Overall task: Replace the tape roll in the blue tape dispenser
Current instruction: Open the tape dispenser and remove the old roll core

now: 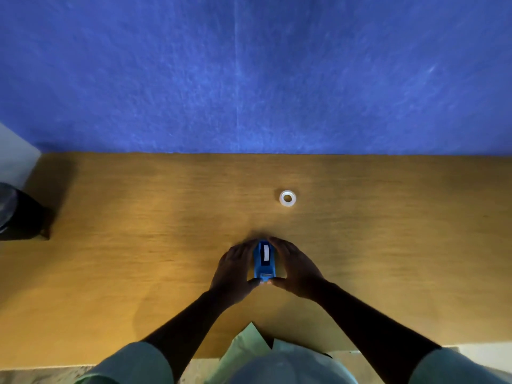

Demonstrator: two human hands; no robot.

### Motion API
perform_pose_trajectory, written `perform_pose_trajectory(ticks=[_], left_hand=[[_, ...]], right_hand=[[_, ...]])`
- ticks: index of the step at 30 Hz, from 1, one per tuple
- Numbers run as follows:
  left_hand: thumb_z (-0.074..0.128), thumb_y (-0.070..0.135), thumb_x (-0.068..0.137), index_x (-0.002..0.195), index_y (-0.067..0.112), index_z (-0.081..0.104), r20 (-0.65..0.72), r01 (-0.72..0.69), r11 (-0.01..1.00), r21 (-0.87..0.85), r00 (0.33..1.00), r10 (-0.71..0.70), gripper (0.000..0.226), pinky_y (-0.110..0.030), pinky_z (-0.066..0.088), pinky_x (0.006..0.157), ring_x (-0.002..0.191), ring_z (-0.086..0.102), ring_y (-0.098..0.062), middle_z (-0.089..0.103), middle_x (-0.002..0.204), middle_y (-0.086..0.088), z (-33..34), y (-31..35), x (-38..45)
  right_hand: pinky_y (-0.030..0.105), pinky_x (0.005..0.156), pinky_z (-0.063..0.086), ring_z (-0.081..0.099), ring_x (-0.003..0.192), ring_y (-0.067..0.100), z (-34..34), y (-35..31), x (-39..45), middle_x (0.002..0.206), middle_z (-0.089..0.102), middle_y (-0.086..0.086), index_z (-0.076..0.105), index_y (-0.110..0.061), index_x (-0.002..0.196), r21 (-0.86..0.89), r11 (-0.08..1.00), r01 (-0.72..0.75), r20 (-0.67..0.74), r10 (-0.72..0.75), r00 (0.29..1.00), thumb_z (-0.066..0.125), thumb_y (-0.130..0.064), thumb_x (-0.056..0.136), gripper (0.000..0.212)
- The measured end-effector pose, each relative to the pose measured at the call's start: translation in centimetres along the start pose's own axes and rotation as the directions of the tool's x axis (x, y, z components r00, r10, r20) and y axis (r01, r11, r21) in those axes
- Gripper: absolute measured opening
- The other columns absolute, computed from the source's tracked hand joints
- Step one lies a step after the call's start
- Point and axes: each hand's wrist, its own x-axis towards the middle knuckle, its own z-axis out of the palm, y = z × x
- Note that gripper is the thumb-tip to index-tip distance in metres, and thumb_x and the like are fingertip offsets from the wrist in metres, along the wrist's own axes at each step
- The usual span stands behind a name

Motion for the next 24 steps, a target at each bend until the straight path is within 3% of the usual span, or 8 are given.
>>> perform_pose_trajectory(ticks=[4,7,11,24], left_hand=[[0.082,0.042,0.071,0.157,0.025,0.014,0.035,-0.026,0.999,-0.027,0.999,0.027,0.111,-0.041,0.034,0.119,0.148,0.028,-0.017,0.028,0.162,0.007,-0.4,0.1,0.2],[0.081,0.039,0.074,0.157,0.024,0.016,0.054,-0.065,0.998,-0.026,0.996,0.067,0.106,-0.039,0.033,0.121,0.149,0.029,-0.015,0.03,0.161,0.007,-0.8,0.1,0.6],[0.08,0.038,0.074,0.155,0.025,0.022,0.049,-0.07,0.997,-0.009,0.996,0.071,0.101,-0.036,0.033,0.12,0.146,0.033,-0.015,0.035,0.159,0.007,-1.4,0.1,1.0],[0.083,0.041,0.07,0.152,0.03,0.024,0.067,-0.012,1.0,0.01,0.998,0.012,0.102,-0.033,0.032,0.116,0.143,0.038,-0.016,0.04,0.155,0.006,-1.3,0.3,0.9]], right_hand=[[0.035,0.123,0.035,0.028,0.154,0.016,-1.1,-0.2,-0.2,0.167,0.031,0.0,0.027,-0.019,0.162,0.026,0.999,0.035,-0.001,-0.035,0.999,0.087,-0.041,0.072,0.11],[0.039,0.117,0.045,0.042,0.145,0.018,-1.8,-0.6,0.0,0.158,0.044,0.0,0.043,-0.021,0.153,0.084,0.996,0.01,-0.097,-0.002,0.995,0.08,-0.041,0.076,0.088],[0.034,0.1,0.055,0.056,0.122,0.015,-2.0,-1.6,1.5,0.135,0.056,-0.006,0.056,-0.026,0.138,0.0,1.0,-0.017,-0.116,0.017,0.993,0.079,-0.044,0.079,0.066],[0.029,0.087,0.056,0.058,0.114,0.013,-2.5,-1.4,2.5,0.13,0.054,-0.009,0.061,-0.029,0.132,-0.125,0.992,0.002,-0.047,-0.008,0.999,0.079,-0.043,0.082,0.054]])
